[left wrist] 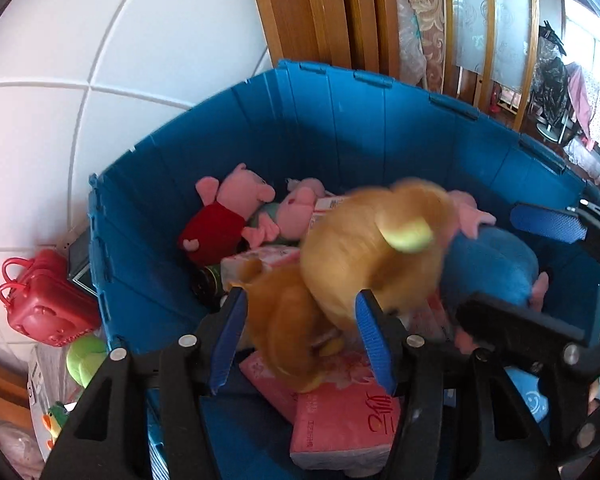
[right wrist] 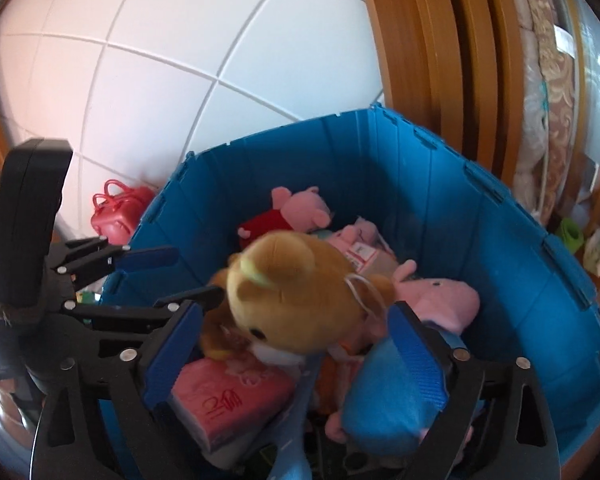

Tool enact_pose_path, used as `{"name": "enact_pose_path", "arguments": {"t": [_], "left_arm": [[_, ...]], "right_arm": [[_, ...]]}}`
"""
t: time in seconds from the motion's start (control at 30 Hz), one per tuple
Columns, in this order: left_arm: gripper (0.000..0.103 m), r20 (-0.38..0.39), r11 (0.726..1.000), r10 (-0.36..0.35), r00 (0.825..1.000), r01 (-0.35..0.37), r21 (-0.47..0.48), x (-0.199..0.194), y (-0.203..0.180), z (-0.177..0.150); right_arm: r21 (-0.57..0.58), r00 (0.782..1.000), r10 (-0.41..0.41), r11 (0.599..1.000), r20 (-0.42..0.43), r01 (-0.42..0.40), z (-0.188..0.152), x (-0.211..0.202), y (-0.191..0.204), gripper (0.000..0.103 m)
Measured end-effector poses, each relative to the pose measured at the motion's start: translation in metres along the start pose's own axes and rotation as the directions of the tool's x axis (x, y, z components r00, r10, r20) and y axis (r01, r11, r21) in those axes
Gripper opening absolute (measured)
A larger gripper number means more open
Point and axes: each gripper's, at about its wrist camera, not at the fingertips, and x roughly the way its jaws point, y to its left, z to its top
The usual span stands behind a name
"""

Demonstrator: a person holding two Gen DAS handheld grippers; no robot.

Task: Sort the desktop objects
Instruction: 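Open both grippers to drop the bear plush into the blue crate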

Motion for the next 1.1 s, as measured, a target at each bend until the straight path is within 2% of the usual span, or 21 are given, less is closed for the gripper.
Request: {"name": "enact_pose_path", "arguments": {"t": [0.13, 0.23, 0.27, 0.3, 0.4, 0.63, 0.87, 1.1], "left_arm": [[0.055, -0.010, 0.999, 0.012, 1.000, -0.011, 0.041, 0.002, -0.008, 0.000], [0.055, 0.014, 0.997, 0.031, 0.999, -0.032, 0.074, -0.007, -0.004, -0.011], [0.055, 0.014, 0.996, 0.033, 0.999, -0.034, 0.085, -0.007, -0.006, -0.012], [0.055, 0.013, 0.995, 0.036, 0.999, -0.037, 0.090, -0.008, -0.007, -0.012], [0.055, 0.015, 0.997, 0.027, 1.000, -0.028, 0.075, -0.008, -0.003, -0.010], [0.055, 0.029, 0.999, 0.009, 1.000, -0.010, 0.031, -0.008, 0.005, -0.009], [0.056, 0.016, 1.000, 0.022, 1.000, -0.022, 0.005, -0.005, 0.010, -0.009], [0.056, 0.011, 0.999, 0.034, 0.999, -0.034, -0.008, -0.004, 0.012, -0.010]], "right_arm": [[0.036, 1.000, 0.022, 0.999, 0.008, -0.023, -0.004, -0.005, -0.002, 0.101], [0.040, 1.000, -0.006, 0.999, -0.004, 0.006, -0.007, 0.001, -0.002, 0.103], [0.036, 1.000, -0.003, 0.999, -0.012, 0.004, -0.008, 0.005, -0.001, 0.100], [0.036, 1.000, 0.000, 0.999, 0.006, -0.001, -0.008, 0.003, 0.000, 0.102], [0.031, 0.998, -0.063, 0.998, 0.022, 0.062, -0.008, 0.006, -0.002, 0.102], [0.033, 0.997, -0.070, 0.997, 0.036, 0.069, -0.009, 0.006, -0.006, 0.103], [0.018, 0.990, -0.131, 0.991, 0.059, 0.130, -0.010, 0.006, -0.002, 0.102], [0.019, 0.987, -0.149, 0.989, 0.054, 0.148, -0.008, 0.008, -0.003, 0.103]]}}
